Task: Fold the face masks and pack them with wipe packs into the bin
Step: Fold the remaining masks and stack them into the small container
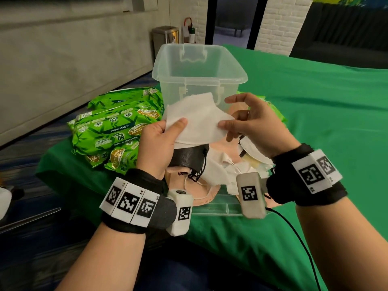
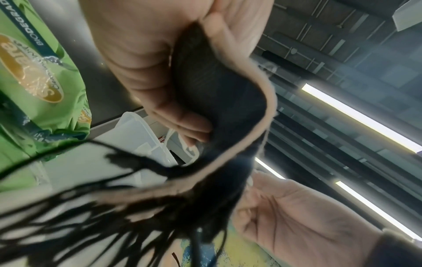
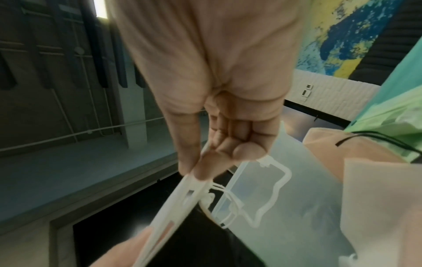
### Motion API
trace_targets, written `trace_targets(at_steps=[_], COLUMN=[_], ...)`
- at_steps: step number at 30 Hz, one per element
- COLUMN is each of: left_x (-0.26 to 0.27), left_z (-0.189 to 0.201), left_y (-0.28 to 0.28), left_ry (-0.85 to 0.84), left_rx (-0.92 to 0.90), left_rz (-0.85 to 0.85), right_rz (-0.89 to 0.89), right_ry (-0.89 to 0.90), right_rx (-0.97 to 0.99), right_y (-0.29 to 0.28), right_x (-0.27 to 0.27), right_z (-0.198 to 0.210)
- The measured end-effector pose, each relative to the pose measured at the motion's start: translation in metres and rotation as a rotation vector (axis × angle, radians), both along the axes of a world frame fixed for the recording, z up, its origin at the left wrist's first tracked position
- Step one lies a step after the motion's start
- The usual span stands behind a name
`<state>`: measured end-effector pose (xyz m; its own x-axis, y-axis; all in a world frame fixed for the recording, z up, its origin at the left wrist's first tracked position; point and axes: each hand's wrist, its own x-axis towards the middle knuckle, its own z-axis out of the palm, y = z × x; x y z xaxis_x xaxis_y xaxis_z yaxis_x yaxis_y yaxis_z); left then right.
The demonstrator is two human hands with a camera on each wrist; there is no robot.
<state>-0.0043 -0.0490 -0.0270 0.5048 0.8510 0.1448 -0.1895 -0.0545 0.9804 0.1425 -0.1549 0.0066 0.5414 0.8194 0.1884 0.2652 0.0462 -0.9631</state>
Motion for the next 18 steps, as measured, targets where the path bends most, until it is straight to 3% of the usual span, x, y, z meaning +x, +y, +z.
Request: trace_targets(at_steps=[4,7,12,18], left_x=[0.0011,0.0003,0.0002,0.0035], left_z=[0.0033,0.0051,0.0043,0.001], left_y=[-0.0048,-0.0039,-0.0042,-0.0052], left_ry=[-0.037,-0.073,-0.085,-0.066], left_rx=[-0.051,-0.129,-0.104,-0.062], left_rz=[-0.015,-0.034,-0.034,-0.024], right_rz=[0.02,0.103,0.159,-0.029], right_ry=[0.1,0.101,0.142,0.03], right_rx=[0.122,0.075,0.041,-0.002], right_y=[0.0027,0.0021,0.0,0.0039], right_x=[0.0022,0.002,0.0054,0.0041], right_z=[0.0004,0.0008,0.0015,-0.007])
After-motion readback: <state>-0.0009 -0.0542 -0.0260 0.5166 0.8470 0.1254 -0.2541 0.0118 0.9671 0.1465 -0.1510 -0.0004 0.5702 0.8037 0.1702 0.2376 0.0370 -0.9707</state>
